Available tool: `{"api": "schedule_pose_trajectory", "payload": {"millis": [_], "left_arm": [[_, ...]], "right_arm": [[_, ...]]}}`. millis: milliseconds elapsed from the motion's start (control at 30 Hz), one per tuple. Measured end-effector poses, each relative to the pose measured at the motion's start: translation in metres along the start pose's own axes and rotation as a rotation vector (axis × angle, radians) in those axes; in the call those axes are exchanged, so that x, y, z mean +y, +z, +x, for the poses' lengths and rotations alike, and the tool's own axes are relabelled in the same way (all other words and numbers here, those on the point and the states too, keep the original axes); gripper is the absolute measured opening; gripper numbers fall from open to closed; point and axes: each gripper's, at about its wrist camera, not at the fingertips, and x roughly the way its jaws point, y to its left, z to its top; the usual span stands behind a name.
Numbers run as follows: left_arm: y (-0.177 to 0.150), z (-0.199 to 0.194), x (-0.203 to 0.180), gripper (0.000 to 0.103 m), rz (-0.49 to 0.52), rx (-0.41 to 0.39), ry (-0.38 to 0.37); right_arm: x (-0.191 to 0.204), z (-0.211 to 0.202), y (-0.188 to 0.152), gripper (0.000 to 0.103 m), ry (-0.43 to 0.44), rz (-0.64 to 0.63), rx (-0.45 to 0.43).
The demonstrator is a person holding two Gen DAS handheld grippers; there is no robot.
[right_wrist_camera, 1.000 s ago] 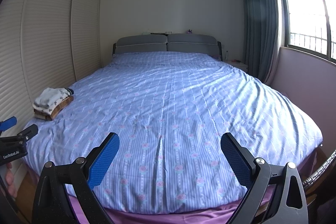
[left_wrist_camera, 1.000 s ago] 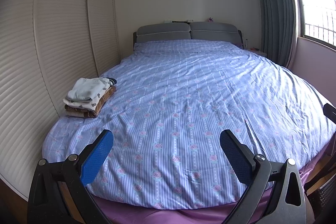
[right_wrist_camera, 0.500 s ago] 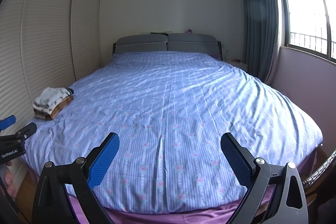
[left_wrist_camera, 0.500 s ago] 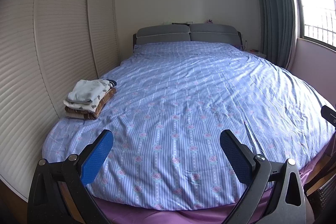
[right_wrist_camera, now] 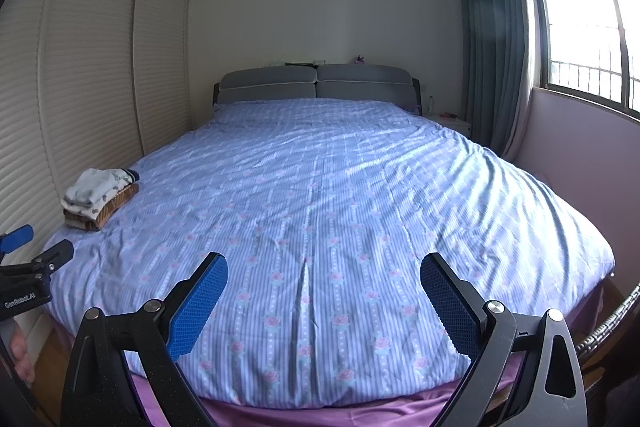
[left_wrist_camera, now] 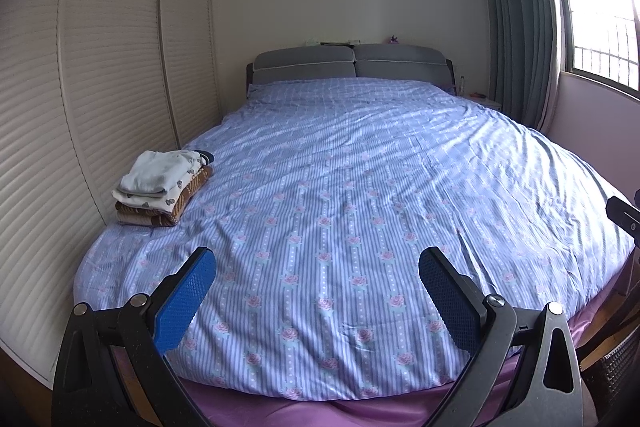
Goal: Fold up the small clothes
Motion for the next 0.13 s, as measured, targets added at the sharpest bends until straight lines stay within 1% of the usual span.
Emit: {"api": "schedule_pose_trajectory", "payload": {"millis": [133], "left_arm": [[-0.0017,0.0008,-0.0047,0.103,0.022,0.000,-0.001]], "right_arm": [[-0.0003,0.0011,-0.0003,0.098,-0.003,0.005,0.003]]}}
